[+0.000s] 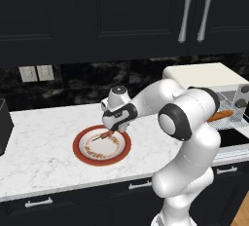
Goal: Pick up the kebab skewer and baguette bread, and place them inside the toaster oven. Close the toaster oven door and start by setting the timer.
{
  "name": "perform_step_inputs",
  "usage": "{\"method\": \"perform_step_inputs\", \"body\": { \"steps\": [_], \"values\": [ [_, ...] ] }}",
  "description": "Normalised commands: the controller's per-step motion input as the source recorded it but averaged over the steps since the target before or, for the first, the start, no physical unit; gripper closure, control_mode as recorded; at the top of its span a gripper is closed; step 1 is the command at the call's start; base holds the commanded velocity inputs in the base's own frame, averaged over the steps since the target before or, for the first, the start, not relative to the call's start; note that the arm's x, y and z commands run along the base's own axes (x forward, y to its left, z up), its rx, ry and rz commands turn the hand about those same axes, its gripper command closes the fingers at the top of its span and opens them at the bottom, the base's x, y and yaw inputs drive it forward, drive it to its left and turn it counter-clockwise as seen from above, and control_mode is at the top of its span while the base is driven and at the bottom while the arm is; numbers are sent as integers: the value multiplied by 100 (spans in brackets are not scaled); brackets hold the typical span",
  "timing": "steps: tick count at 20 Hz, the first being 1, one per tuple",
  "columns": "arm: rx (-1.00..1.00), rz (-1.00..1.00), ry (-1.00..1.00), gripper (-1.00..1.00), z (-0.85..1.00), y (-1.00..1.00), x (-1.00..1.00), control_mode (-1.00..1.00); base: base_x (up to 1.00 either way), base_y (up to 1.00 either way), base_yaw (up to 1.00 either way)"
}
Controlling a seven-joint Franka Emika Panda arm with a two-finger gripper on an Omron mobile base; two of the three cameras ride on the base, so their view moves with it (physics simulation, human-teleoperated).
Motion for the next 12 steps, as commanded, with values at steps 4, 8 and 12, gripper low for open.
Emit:
{"method": "perform_step_inputs", "body": {
  "steps": [4,8,12],
  "values": [
    [-1,6,0,-100,-12,7,0,-100,0,0,0],
    [0,7,0,-100,0,0,-3,-100,0,0,0],
    [0,6,0,-100,0,0,-12,-100,0,0,0]
  ]
}}
